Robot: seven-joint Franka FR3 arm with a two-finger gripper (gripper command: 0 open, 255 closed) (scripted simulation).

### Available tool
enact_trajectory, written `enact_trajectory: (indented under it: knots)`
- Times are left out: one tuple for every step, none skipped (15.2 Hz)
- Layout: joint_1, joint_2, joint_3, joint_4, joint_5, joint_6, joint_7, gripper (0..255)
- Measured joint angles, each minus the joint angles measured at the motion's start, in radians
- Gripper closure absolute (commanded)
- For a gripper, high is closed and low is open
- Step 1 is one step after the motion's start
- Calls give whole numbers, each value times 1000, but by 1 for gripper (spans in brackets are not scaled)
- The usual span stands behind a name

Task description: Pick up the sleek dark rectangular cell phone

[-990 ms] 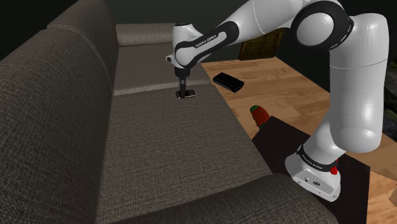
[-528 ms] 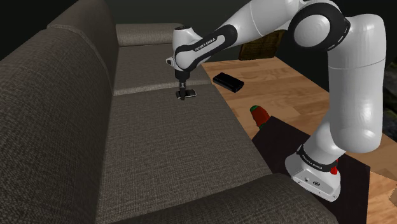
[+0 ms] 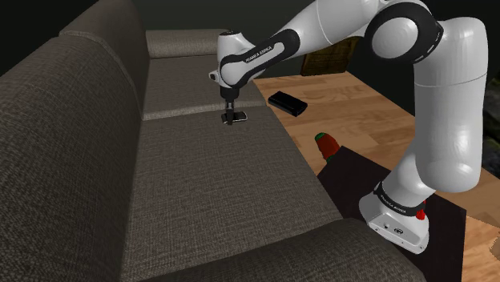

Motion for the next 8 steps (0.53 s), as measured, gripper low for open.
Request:
enact_trajectory:
  knots:
    - [-1, -6, 0, 3, 0, -9, -1, 255]
    - [-2, -13, 0, 5, 1, -17, -2, 255]
    - [-2, -15, 0, 13, 1, -28, -2, 255]
    - [-2, -25, 0, 9, 1, -35, -1, 255]
    - [-1, -31, 0, 17, 1, -48, 0, 255]
    - [-1, -39, 1, 19, 1, -58, 0, 255]
    - [-1, -45, 1, 25, 1, -70, 0, 255]
    - [-2, -47, 1, 33, 1, -80, -1, 255]
